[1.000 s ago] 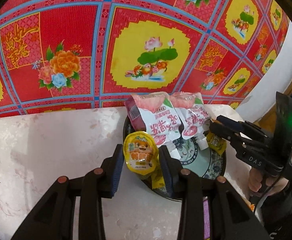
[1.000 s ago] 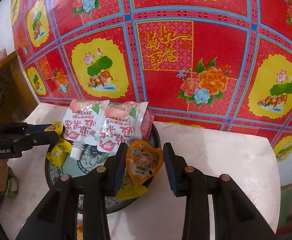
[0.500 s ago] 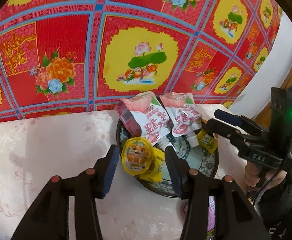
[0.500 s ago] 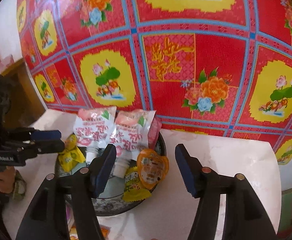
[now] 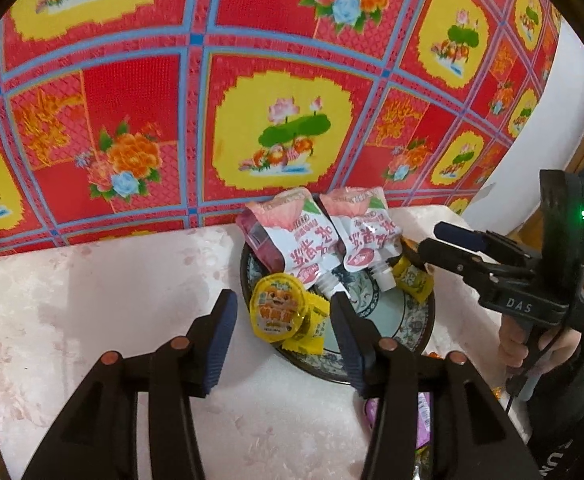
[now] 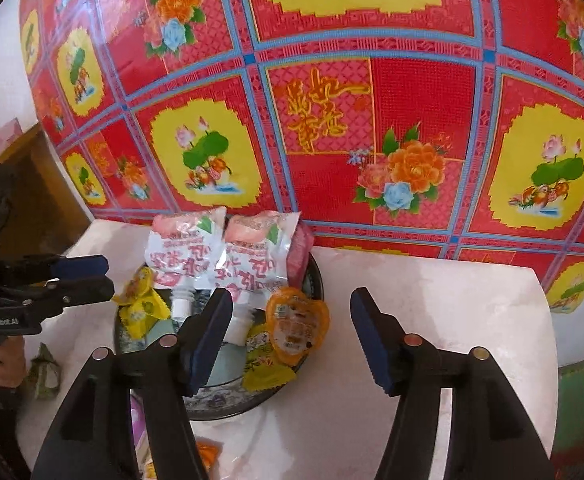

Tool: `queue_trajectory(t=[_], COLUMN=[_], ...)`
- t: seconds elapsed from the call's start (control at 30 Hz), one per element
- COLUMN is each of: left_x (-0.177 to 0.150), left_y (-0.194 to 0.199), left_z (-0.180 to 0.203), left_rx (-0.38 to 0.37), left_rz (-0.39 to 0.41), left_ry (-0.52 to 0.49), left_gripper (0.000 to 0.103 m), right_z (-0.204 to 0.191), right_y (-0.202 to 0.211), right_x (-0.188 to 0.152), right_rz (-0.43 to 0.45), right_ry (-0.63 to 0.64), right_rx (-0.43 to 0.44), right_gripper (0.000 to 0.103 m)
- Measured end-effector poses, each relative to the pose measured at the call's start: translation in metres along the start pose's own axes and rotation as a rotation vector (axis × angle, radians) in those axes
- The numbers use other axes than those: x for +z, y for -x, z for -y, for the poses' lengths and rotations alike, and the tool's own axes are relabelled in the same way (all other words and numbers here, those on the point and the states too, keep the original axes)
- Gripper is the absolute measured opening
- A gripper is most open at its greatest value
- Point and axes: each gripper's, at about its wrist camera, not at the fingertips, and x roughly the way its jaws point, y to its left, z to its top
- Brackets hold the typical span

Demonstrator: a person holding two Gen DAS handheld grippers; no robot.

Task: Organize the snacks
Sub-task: 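Move both open tools back over the snack pile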

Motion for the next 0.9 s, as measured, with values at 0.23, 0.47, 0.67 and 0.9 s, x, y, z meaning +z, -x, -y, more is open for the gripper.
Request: queue_trajectory(t=[0.23, 0.47, 0.67, 0.9], left_x=[0.000, -0.020, -0.044, -0.076], left_y=[0.032, 0.061, 0.086, 0.118], left_z=[0.005, 0.011, 0.019, 0.024], left_rx=[0.025, 0.021, 0.034, 0.035], left_rz=[0.031, 0.047, 0.065, 0.089], left_ry=[0.006, 0.013, 0.003, 0.018], left_gripper=[0.051, 0.051, 0.051, 0.051], right_z=[-0.008, -0.041, -0.062, -0.087], right_y=[0.015, 0.042, 0.066, 0.100], right_x=[0.003, -0.013, -0.029, -0.050], right_rz=[-0.016, 0.000, 0.010, 0.051], right_ry=[-0.025, 0.037, 0.054, 0.069], right_rx=[0.004, 0.014, 0.016, 0.022], right_gripper=[0.063, 0.063, 0.063, 0.063])
